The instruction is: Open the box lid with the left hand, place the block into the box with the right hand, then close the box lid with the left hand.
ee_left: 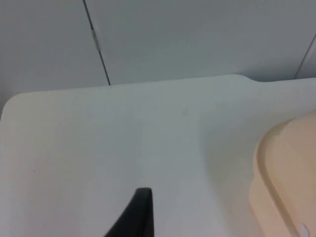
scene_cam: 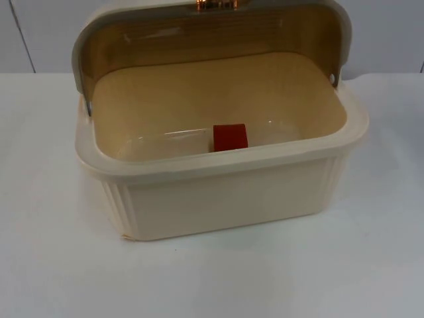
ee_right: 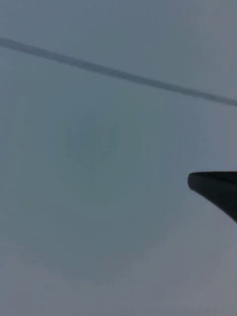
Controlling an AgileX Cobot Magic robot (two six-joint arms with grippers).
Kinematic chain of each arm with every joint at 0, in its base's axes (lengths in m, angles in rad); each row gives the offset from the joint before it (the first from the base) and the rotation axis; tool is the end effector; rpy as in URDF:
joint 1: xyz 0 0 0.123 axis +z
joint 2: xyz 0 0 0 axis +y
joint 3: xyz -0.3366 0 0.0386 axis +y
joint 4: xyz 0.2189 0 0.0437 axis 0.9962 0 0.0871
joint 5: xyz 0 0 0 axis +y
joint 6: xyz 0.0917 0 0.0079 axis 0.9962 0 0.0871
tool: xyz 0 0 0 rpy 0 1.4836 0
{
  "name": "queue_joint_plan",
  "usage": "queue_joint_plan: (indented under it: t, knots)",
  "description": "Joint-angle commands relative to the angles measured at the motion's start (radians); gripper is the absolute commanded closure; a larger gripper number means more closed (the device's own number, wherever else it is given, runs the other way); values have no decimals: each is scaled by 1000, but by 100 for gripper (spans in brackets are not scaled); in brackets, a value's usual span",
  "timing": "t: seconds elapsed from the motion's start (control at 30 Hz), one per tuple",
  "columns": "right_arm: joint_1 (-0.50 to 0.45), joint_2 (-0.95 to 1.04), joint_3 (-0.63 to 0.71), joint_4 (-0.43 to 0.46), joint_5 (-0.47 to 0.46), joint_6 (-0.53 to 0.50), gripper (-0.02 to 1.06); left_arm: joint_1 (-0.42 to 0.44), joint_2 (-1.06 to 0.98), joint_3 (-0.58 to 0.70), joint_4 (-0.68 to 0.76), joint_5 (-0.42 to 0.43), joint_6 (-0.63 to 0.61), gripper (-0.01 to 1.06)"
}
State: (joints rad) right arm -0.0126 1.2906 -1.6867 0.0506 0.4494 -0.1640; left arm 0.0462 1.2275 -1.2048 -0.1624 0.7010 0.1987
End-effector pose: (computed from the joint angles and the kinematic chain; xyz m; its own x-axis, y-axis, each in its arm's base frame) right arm 0.2211 -0.0008 0.5850 0.0353 -0.1186 -0.9923 -0.0052 0.9929 -0.1188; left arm 0.2170 0.0004 0.4377 -0.5841 0.0467 -0.8104 0.0817 0.9967 -0.0014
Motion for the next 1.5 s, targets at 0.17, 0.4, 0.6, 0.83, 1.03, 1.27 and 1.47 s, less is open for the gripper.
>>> queue_joint_plan:
  t: [0.17, 0.4, 0.6, 0.83, 1.03, 1.27, 1.47]
  knots:
    - [-156, 8, 26, 87, 47, -80, 0, -6, -11, 3, -10, -22, -1, 0]
    - [-163, 10, 115, 115, 53, -22, 0, -6, -11, 3, -12, -27, -1, 0]
    - [-163, 31, 120, 62, 151, 97, 0, -6, -11, 3, -21, -27, -6, 0]
    - [-151, 54, 120, -31, 186, 198, 0, -6, -11, 3, -40, -27, -6, 0]
    - [-151, 50, 122, -51, 208, 200, 0, -6, -11, 3, -38, -27, -6, 0]
    - [-151, 43, 122, -51, 251, 221, 0, -6, -11, 3, -38, -27, -6, 0]
    - [-151, 43, 122, -71, 304, 198, 0, -6, -11, 3, -40, -72, -6, 0]
